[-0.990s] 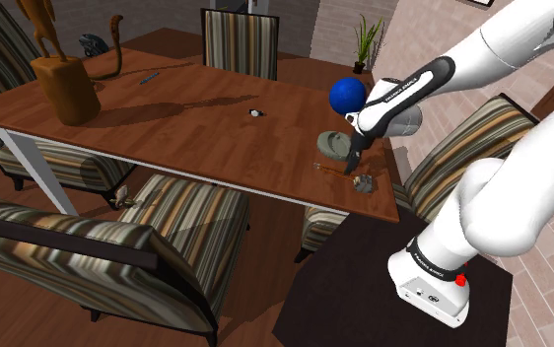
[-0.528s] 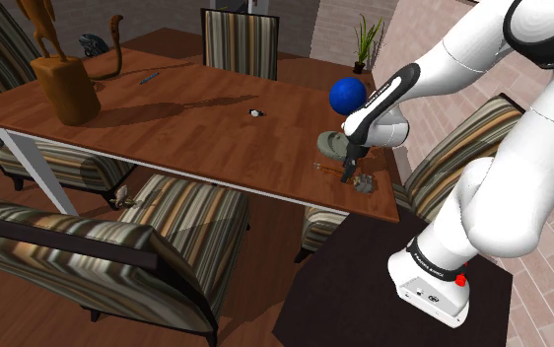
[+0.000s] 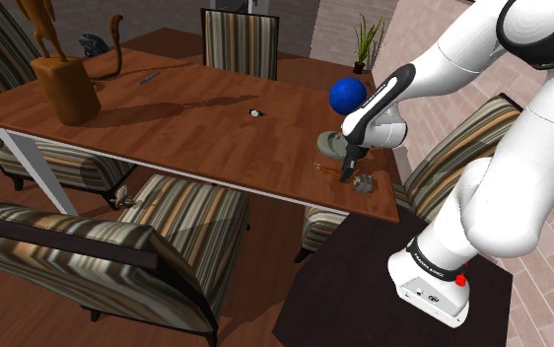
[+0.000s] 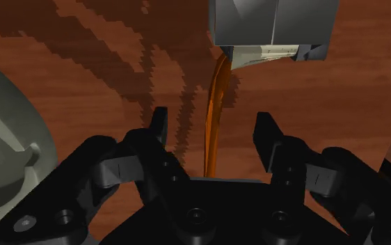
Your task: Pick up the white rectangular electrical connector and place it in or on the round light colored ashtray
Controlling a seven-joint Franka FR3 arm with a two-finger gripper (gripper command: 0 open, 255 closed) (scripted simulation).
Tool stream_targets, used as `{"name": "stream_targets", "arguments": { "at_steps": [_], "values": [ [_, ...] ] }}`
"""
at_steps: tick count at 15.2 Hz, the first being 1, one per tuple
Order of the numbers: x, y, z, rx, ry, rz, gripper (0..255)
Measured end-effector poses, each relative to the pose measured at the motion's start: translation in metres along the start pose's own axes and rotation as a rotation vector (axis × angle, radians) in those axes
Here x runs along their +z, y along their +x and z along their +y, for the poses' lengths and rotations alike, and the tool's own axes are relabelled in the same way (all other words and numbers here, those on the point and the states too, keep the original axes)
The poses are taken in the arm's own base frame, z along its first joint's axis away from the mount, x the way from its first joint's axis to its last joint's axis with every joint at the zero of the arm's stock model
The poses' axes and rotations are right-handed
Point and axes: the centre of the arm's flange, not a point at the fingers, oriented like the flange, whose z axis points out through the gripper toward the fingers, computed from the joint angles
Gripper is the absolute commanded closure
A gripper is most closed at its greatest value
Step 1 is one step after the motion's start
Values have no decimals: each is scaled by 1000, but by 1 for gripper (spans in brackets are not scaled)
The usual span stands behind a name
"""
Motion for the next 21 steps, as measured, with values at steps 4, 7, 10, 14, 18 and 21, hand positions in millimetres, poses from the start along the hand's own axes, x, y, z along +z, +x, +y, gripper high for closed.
{"name": "stream_targets", "arguments": {
  "at_steps": [4, 7, 10, 14, 18, 21],
  "values": [
    [0, 0, 0, 0, 0, 0, 255],
    [0, 0, 0, 0, 0, 0, 255],
    [-2, 1, 0, 1, 0, 1, 255],
    [-23, 1, -1, 2, 1, 2, 255],
    [-42, 3, -1, 1, 1, 2, 255],
    [-58, 4, -1, 0, 1, 1, 255]
  ]
}}
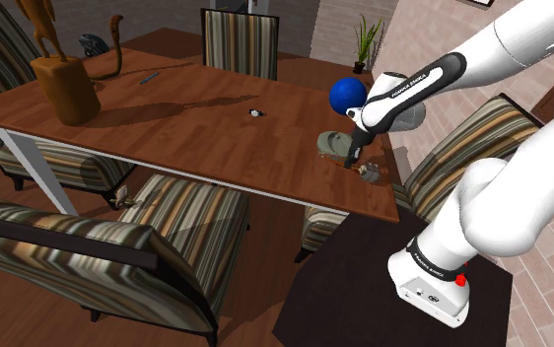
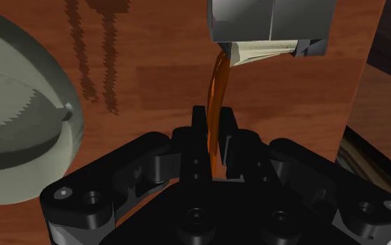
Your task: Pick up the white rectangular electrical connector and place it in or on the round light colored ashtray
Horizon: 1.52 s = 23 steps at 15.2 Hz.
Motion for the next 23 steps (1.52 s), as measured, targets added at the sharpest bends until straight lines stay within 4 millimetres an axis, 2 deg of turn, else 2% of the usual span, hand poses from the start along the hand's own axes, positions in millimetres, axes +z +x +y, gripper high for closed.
{"name": "stream_targets", "arguments": {
  "at_steps": [8, 9, 13, 23],
  "values": [
    [-39, 2, -1, 0, 0, -1, 255],
    [-41, 4, 6, 0, -1, -1, 255],
    [-41, 12, 49, 1, -1, -3, 255],
    [-47, 31, 182, 1, -2, -3, 255]
  ]
}}
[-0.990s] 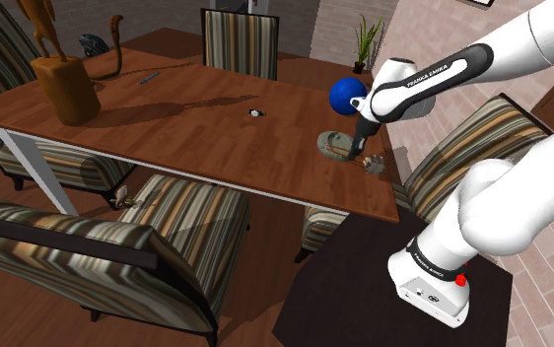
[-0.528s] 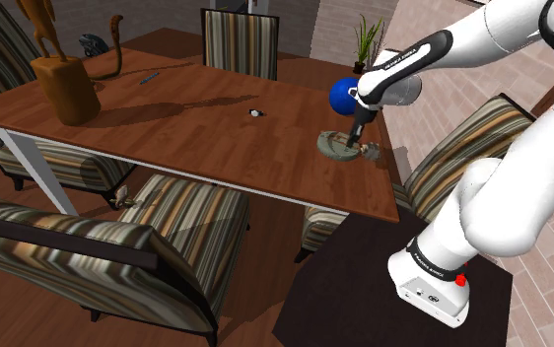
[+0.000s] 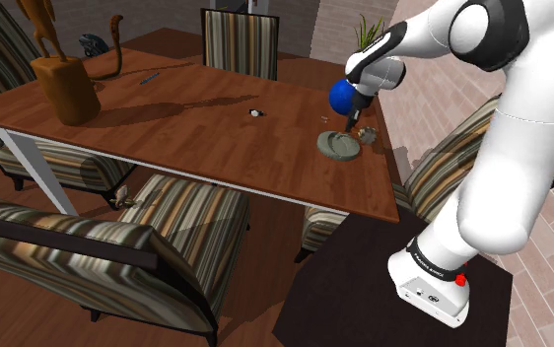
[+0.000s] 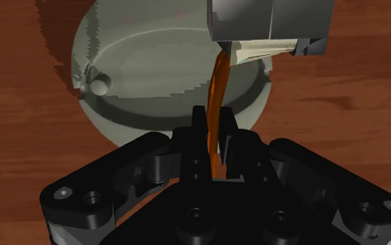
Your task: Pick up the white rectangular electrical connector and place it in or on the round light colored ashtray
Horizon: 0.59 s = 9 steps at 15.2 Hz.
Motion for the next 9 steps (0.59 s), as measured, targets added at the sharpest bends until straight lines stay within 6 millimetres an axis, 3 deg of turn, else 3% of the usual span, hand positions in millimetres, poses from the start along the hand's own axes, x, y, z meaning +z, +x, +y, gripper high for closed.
{"name": "stream_targets", "arguments": {
  "at_steps": [4, 9],
  "values": [
    [1, 7, 48, 0, 0, 1, 255],
    [24, 6, 52, -1, 2, 2, 255]
  ]
}}
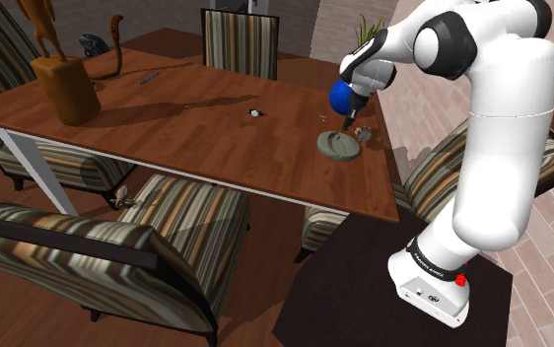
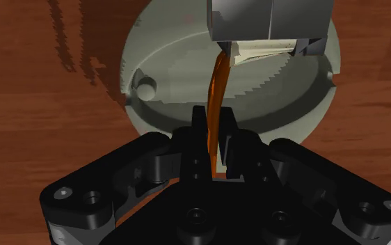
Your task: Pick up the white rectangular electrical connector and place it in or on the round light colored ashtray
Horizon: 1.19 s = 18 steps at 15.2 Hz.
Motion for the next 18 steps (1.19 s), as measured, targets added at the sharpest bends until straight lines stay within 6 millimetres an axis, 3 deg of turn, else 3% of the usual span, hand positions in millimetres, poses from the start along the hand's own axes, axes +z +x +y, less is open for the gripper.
{"name": "stream_targets", "arguments": {
  "at_steps": [9, 15, 16, 18],
  "values": [
    [45, -2, 2, 0, 0, 0, 255],
    [47, -2, 1, -1, -1, 1, 255],
    [47, -2, 1, -1, -1, 1, 0],
    [48, -2, 1, 0, -1, 0, 0]
  ]
}}
